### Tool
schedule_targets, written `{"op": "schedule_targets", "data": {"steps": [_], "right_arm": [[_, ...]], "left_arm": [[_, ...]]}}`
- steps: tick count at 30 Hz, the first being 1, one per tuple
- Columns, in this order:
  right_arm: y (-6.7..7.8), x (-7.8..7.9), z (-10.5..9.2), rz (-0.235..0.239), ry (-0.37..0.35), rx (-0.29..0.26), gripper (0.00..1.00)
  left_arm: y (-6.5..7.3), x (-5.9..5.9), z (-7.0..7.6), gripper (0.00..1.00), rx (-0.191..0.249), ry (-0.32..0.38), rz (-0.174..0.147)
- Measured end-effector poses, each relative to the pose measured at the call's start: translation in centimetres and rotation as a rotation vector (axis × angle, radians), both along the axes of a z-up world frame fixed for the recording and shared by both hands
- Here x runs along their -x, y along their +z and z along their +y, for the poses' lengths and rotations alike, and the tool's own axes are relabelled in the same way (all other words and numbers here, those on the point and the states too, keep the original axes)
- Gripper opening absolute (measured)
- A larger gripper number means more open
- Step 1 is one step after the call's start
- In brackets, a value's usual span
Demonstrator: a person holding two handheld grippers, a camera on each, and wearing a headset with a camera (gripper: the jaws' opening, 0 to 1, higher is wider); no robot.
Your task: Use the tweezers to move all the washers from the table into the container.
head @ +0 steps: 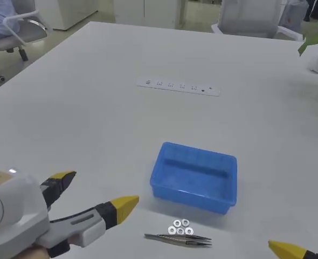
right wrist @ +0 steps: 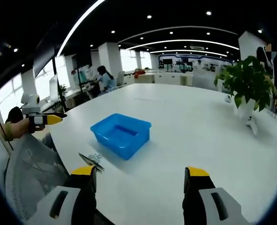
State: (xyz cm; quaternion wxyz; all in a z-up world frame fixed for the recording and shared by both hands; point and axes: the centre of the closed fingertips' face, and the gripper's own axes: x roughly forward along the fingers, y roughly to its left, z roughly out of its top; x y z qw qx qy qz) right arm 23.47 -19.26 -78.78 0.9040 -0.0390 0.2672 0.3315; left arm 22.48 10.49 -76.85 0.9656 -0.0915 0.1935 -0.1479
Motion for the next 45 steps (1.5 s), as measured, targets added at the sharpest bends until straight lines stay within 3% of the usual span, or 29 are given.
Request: {"op": "schedule_targets", "data": {"steps": [10,12,13,15,16,18,22,45], "right_arm": [[-0.1,-0.1,-0.2,-0.006,-0.005,0.012,0.75],[0.3,-0.7,-0.9,-0.05,-0.034,0.049,0.8],[0.7,-1.2,-1.6,-0.09,-0.068,0.086,0.86],[1.4,-1.8,-2.0,-0.138,-0.11,0.103,0.99],[1.4,-1.5,-2.5,-0.127,-0.111,0.132,0.98],[1.6,-1.7,-2.5,-0.137,-0.126,0.131,0.99],[1.4,-1.7,-2.5,-0.131,-0.123,0.131,0.99],[0.9,-1.6,-2.5,-0.106,-0.131,0.107,0.99]], "left_arm": [[-0.1,0.0,0.0,0.88,-0.003,-0.004,0.001],[-0.1,0.0,0.0,0.89,-0.006,-0.002,0.001],[-0.1,0.0,0.1,0.89,-0.012,0.001,0.0],[0.0,0.0,0.2,0.89,-0.016,0.008,-0.003],[0.0,-0.1,0.4,0.91,-0.022,0.017,-0.005],[0.1,-0.3,0.7,0.99,-0.041,0.034,-0.016],[0.0,-0.3,1.0,0.99,-0.094,0.038,-0.013],[0.0,-0.1,0.7,0.99,-0.083,0.031,-0.011]]}}
